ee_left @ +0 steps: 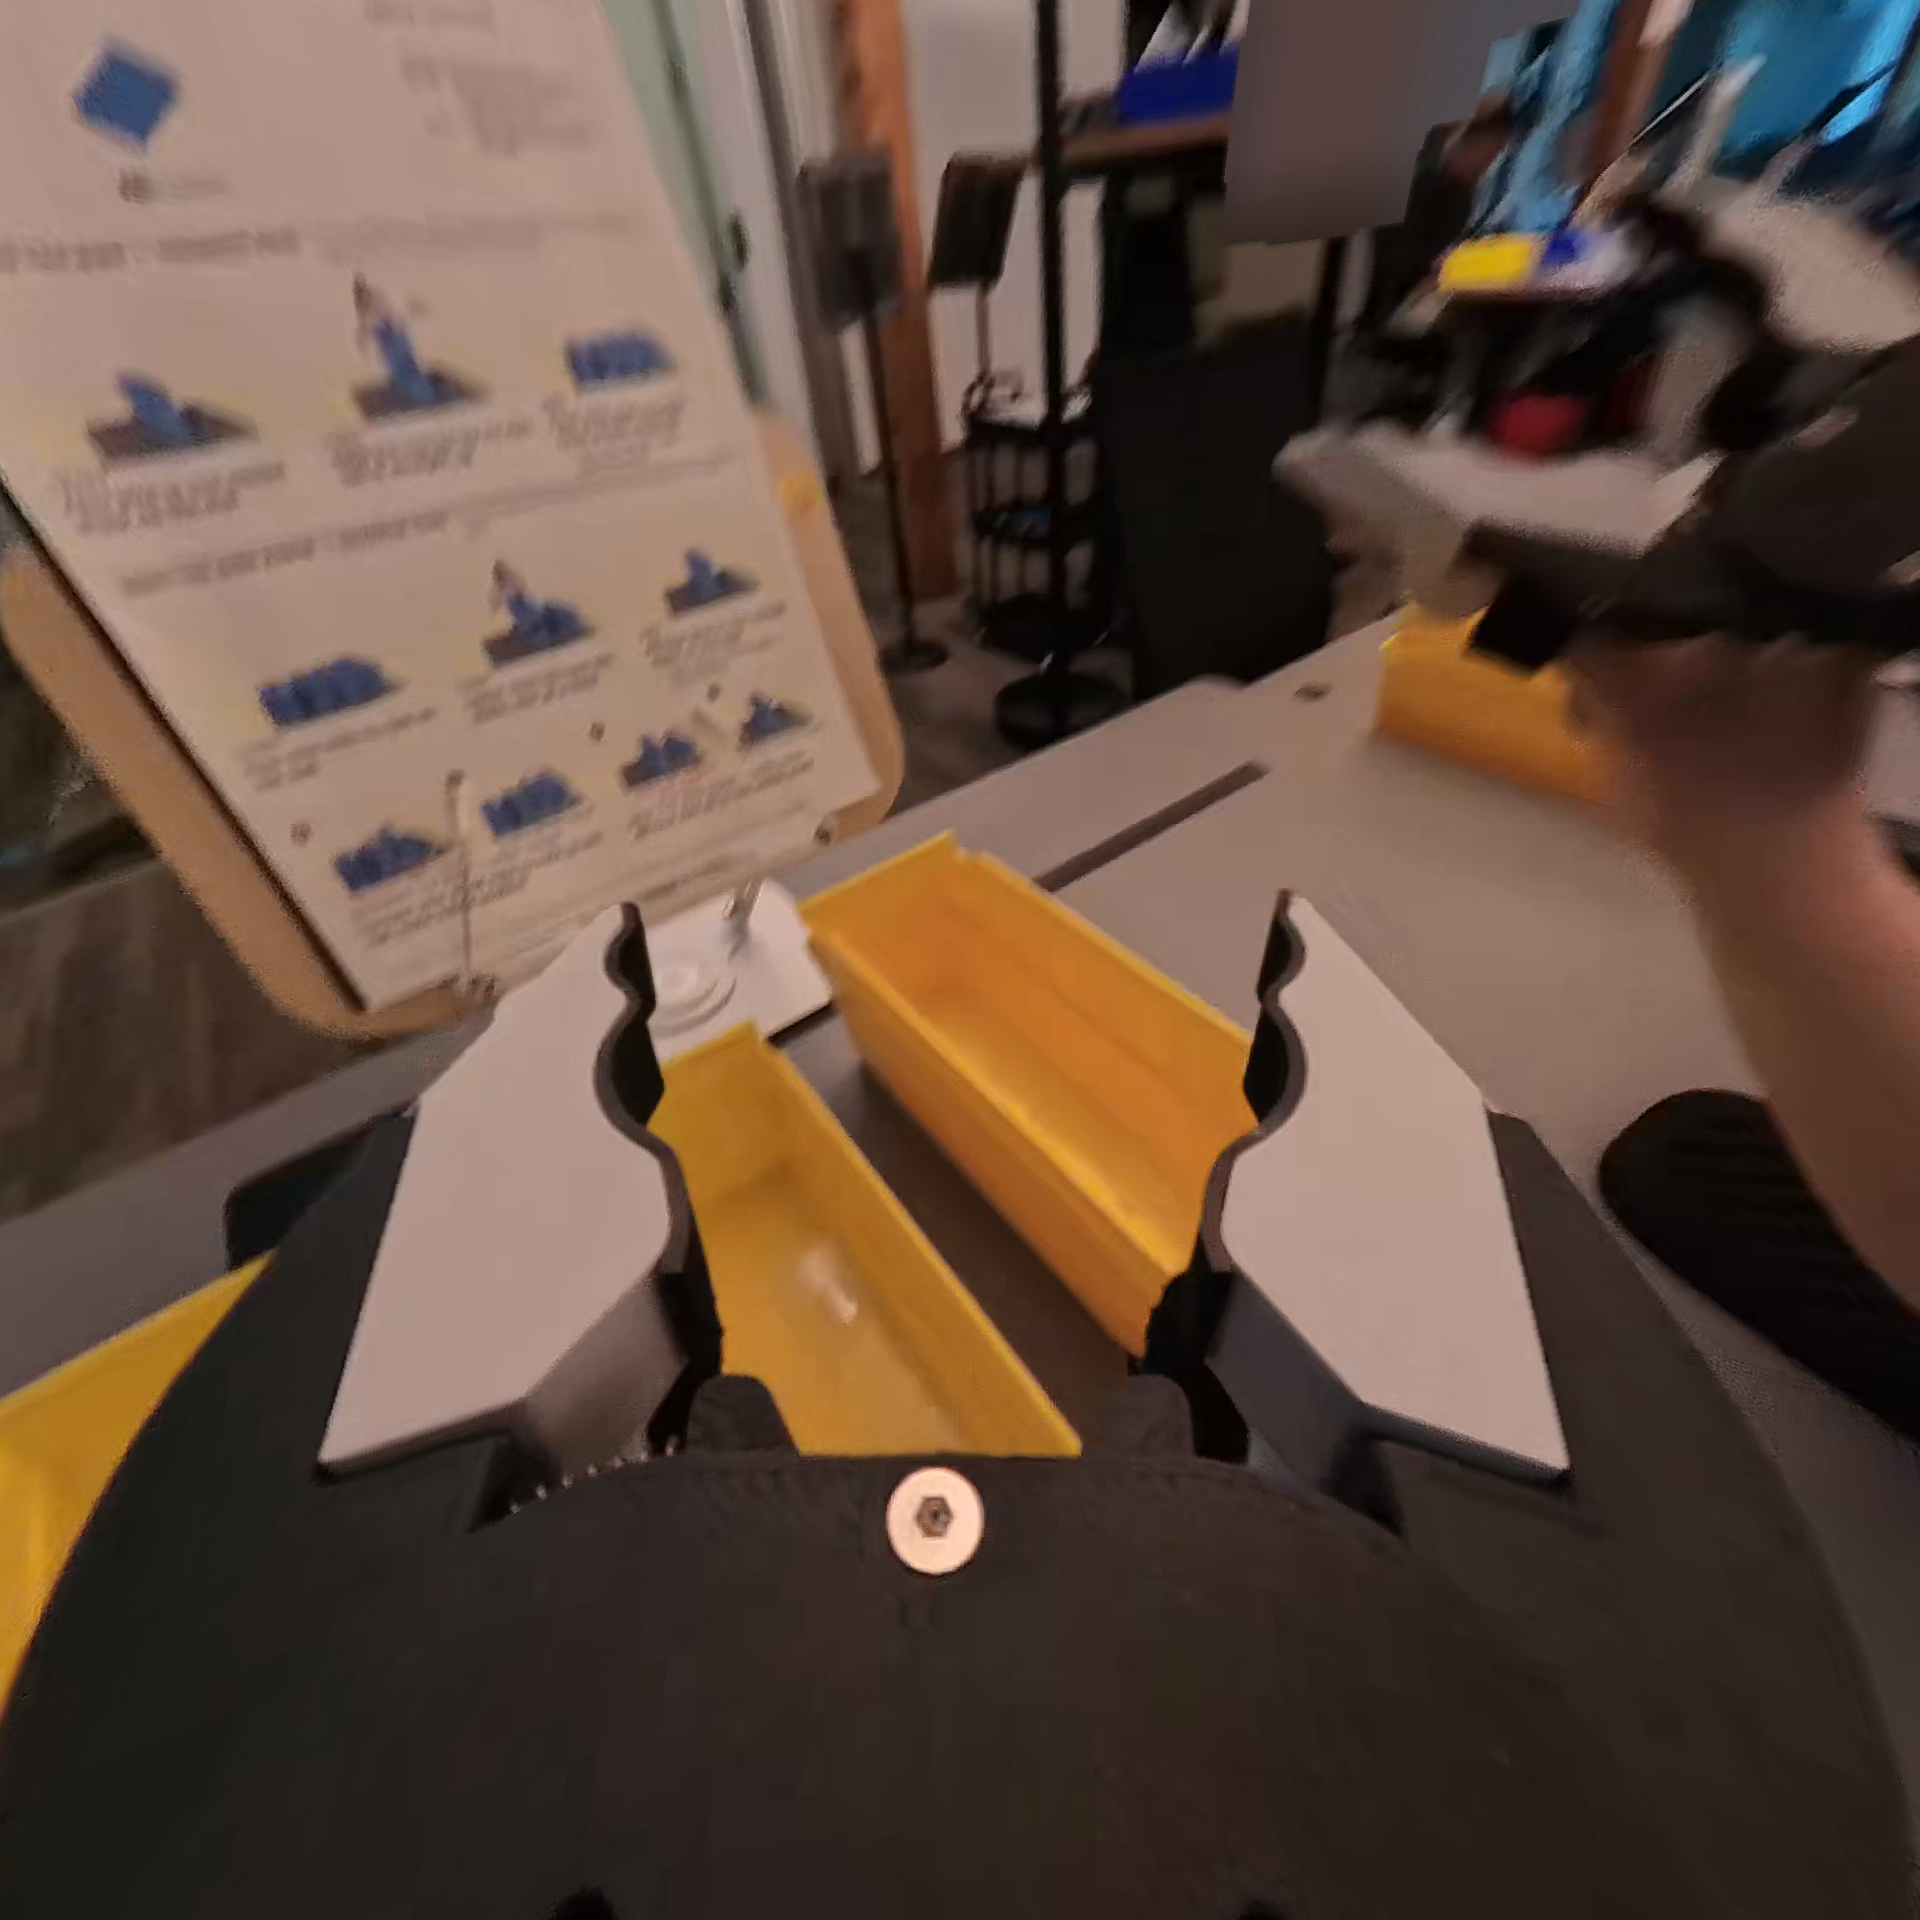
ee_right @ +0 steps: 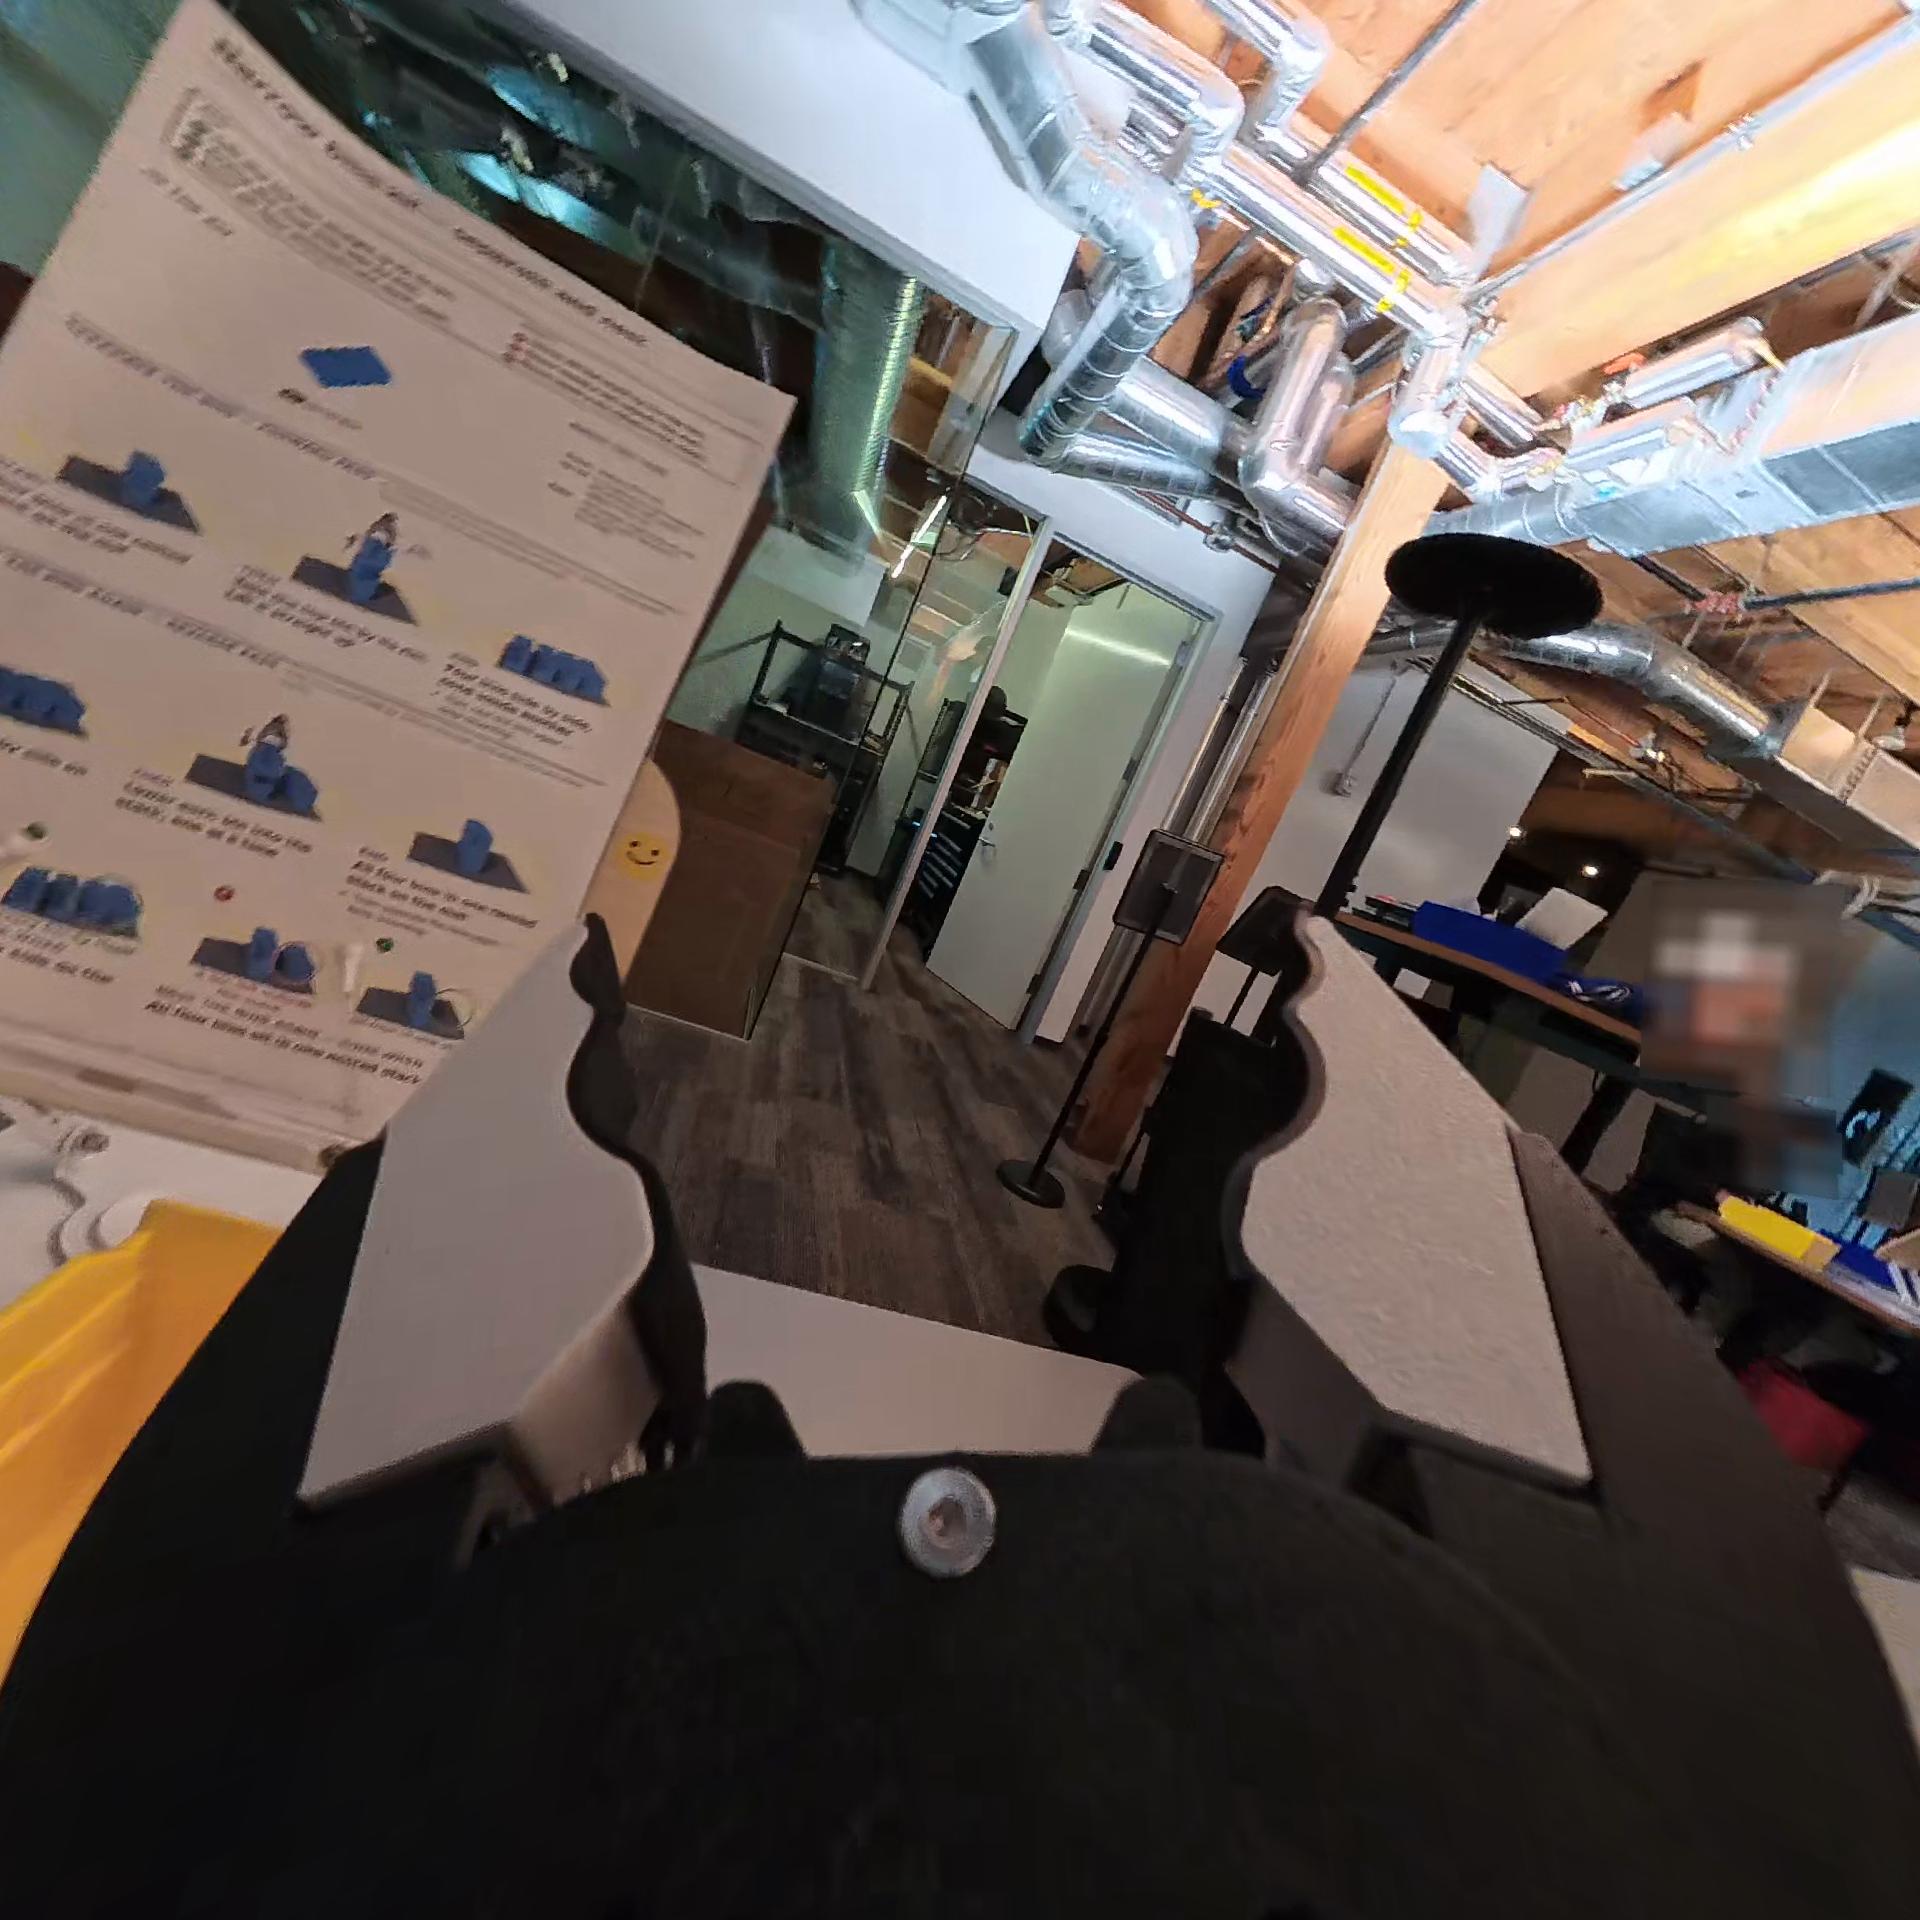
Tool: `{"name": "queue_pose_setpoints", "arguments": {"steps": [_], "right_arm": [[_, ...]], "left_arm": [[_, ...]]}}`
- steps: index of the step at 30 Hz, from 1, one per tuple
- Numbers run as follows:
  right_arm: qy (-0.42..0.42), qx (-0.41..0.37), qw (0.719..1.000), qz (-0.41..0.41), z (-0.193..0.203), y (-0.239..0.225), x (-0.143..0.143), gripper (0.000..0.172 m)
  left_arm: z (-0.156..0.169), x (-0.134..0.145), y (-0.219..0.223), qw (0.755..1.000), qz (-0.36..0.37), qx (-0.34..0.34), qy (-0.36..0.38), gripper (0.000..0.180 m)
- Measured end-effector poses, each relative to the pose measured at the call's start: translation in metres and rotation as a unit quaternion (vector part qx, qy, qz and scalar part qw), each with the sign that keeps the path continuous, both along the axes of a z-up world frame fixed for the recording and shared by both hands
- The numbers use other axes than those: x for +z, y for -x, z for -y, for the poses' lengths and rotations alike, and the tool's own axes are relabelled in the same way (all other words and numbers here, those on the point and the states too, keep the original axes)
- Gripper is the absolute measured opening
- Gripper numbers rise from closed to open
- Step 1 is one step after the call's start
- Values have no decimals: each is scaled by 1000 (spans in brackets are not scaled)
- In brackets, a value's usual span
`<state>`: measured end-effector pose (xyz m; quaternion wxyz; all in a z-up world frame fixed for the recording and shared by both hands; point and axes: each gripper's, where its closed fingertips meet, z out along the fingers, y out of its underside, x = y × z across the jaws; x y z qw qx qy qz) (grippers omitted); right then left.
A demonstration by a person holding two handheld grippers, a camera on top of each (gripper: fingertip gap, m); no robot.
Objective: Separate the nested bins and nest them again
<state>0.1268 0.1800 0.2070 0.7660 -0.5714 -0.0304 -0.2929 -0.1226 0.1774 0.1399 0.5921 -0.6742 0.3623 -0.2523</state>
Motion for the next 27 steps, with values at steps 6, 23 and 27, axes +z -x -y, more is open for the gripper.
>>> {"name": "queue_pose_setpoints", "arguments": {"steps": [6,23,27], "right_arm": [[-20,19,998,-54,0,-41,-10,124],[34,146,973,-178,-12,-57,-30,122],[39,156,964,-213,-12,-74,-33,121]], "left_arm": [[-32,-81,18,987,-92,85,104,125],[-88,-188,52,874,-272,214,341,151],[-87,-209,38,850,-271,200,405,152]]}}
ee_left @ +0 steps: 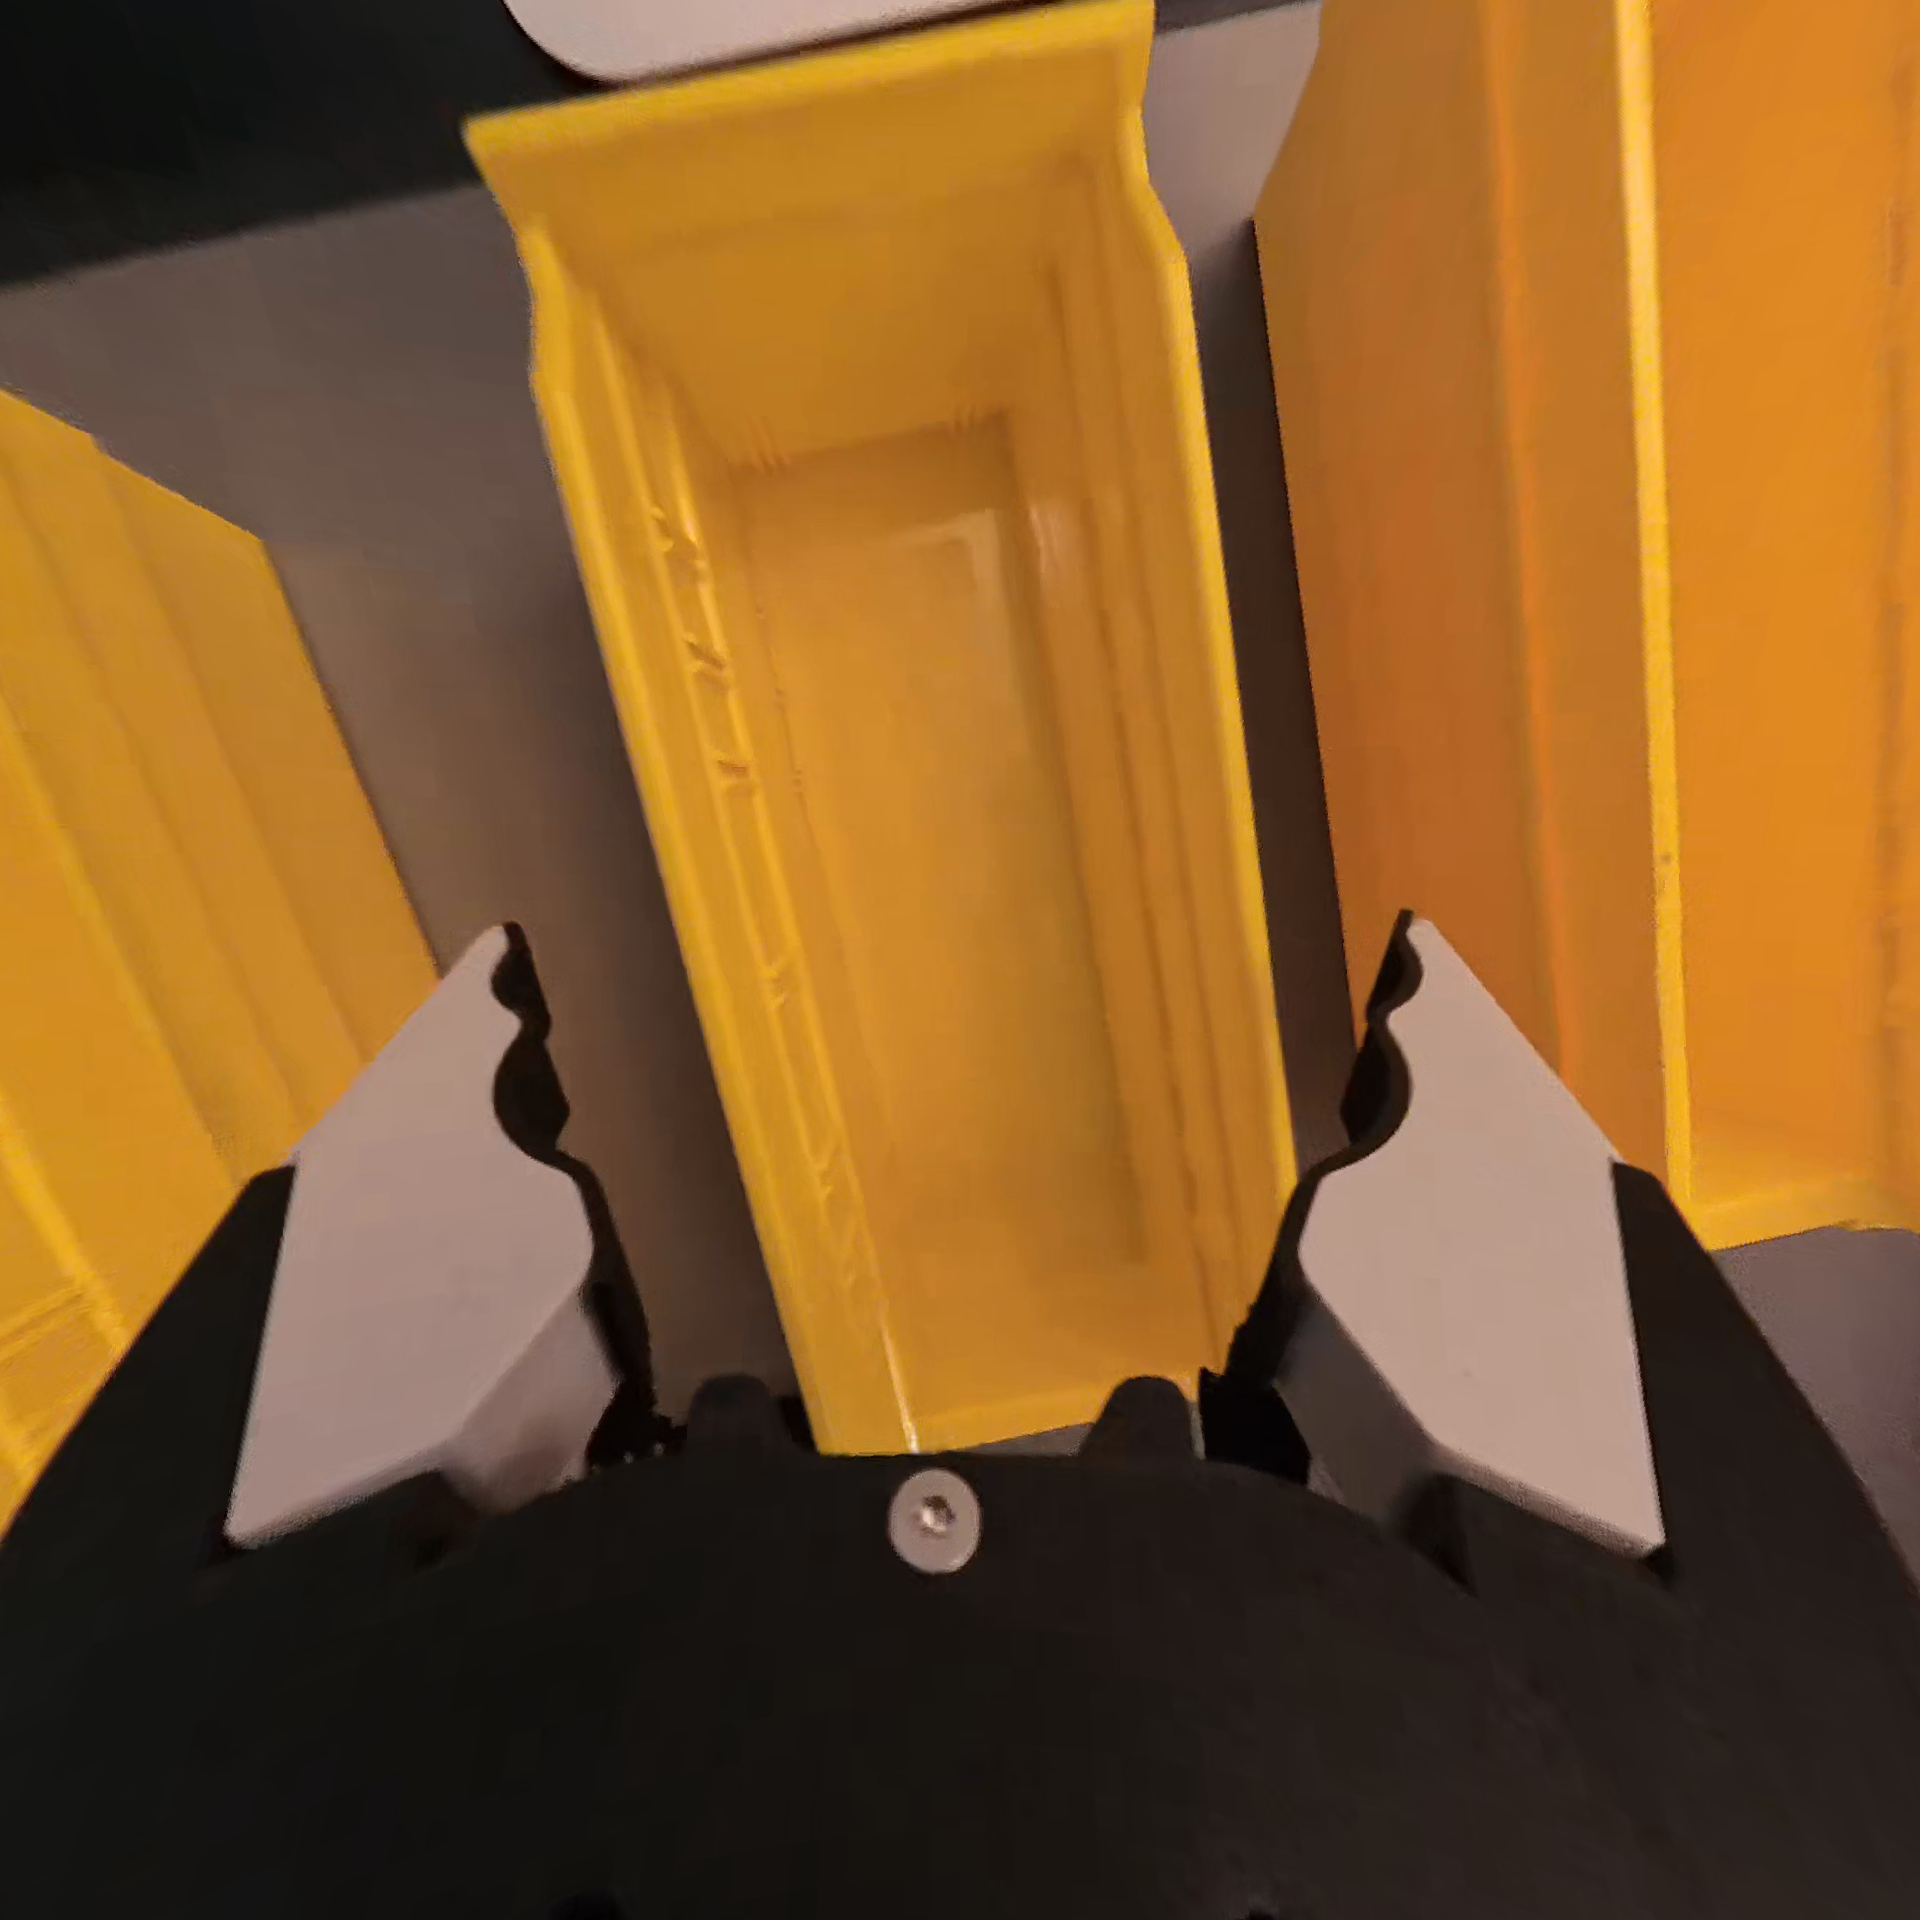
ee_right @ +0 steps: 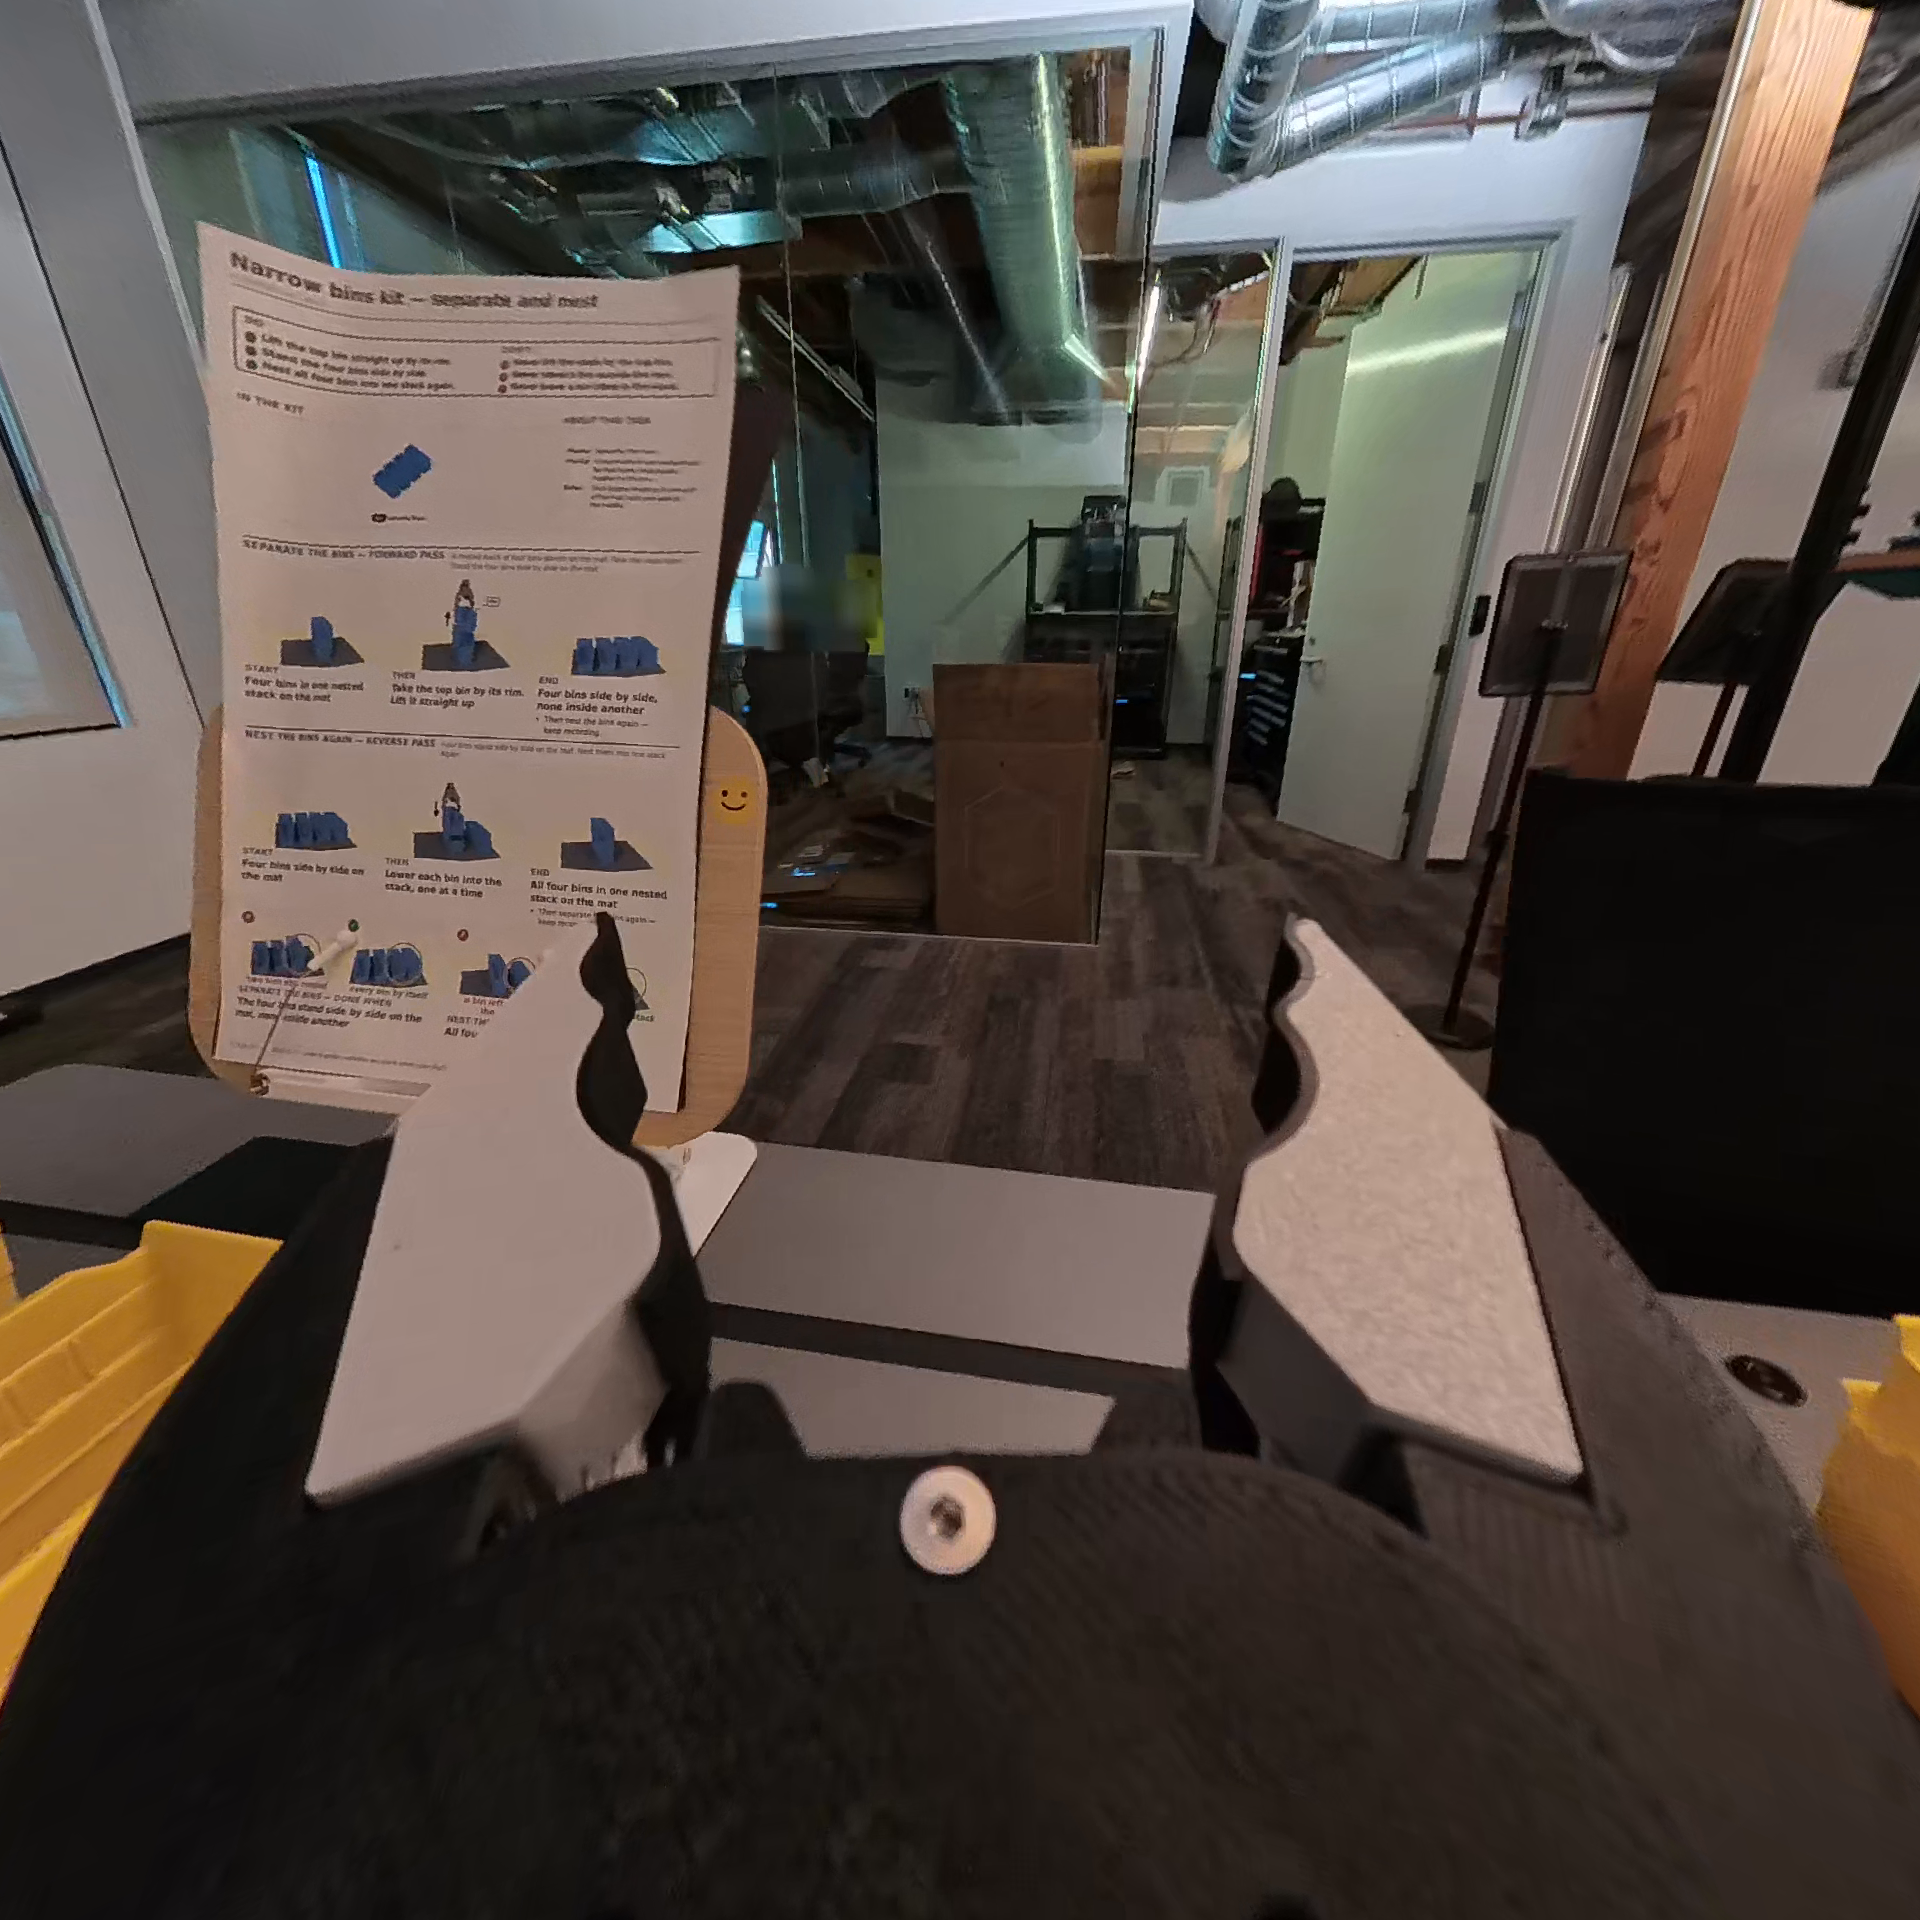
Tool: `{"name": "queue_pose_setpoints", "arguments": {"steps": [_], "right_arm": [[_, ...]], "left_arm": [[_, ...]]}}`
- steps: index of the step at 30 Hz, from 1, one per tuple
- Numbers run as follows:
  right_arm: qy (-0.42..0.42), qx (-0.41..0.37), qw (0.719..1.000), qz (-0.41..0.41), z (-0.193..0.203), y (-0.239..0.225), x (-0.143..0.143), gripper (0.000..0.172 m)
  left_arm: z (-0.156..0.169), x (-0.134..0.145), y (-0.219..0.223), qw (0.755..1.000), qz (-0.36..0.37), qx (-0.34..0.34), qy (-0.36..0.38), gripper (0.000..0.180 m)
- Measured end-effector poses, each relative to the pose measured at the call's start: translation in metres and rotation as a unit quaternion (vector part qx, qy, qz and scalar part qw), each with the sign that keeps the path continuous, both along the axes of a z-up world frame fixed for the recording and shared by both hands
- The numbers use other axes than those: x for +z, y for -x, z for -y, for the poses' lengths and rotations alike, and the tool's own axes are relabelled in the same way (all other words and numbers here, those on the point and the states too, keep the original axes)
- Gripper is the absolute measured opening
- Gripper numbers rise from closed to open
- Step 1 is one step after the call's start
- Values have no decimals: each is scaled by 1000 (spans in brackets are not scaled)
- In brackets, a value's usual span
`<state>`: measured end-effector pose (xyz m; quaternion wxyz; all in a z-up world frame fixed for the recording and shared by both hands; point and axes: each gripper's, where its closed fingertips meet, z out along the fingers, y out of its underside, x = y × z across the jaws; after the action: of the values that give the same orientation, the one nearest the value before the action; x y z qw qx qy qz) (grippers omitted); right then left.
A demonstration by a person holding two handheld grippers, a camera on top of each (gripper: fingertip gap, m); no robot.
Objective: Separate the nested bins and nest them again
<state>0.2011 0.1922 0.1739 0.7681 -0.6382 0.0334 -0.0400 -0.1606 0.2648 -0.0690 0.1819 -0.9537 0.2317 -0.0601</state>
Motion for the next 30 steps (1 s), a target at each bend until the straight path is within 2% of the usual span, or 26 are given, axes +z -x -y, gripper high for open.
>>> {"name": "queue_pose_setpoints", "arguments": {"steps": [3,8,12,17,24,30], "right_arm": [[11,5,1000,-16,-1,-8,-4,121],[15,11,1000,-21,-1,-10,-6,121],[24,18,999,-16,-3,-7,-7,121],[32,26,999,-13,-5,-3,-10,120],[45,35,998,-22,-9,-6,-16,120],[51,40,997,-28,-12,-8,-19,120]], "left_arm": [[2,-9,-14,999,-23,-17,24,154],[-2,-31,-2,990,-126,-10,66,150],[-3,-36,3,985,-139,10,100,131],[1,-30,13,978,-156,31,131,117],[5,5,27,979,-162,43,117,113],[11,66,17,981,-185,19,61,112]]}}
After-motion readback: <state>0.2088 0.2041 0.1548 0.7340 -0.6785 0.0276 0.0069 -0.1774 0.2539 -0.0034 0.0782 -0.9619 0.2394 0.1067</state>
